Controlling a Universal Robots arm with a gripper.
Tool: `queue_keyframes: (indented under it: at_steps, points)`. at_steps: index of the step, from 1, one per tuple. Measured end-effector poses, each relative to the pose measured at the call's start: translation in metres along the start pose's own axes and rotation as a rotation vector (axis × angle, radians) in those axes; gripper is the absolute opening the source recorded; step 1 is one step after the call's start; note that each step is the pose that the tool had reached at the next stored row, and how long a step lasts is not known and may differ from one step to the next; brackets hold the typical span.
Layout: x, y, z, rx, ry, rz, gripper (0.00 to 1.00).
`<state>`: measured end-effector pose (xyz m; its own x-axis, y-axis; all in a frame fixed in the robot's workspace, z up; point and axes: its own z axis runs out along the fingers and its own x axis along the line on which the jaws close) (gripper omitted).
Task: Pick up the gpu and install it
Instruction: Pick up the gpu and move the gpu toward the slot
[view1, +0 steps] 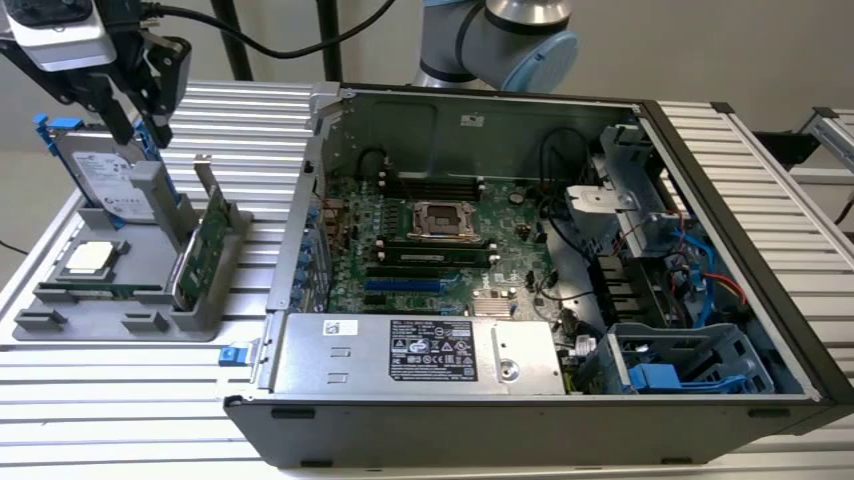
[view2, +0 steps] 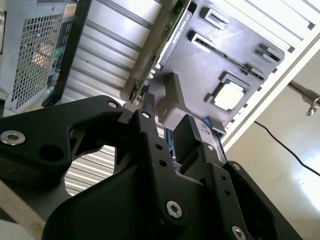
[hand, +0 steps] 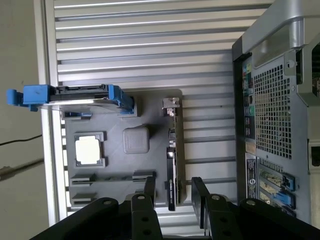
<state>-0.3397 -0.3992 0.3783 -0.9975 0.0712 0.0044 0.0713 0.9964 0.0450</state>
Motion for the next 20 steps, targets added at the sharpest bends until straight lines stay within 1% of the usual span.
queue_keyframes:
  at_steps: [9,20]
  points:
    - [0.0,-0.0004,0.0033,0.0002,0.0031,0.0,1.0]
    - [-0.0001,-0.0009,0.0074,0.0006,0.0091,0.0,1.0]
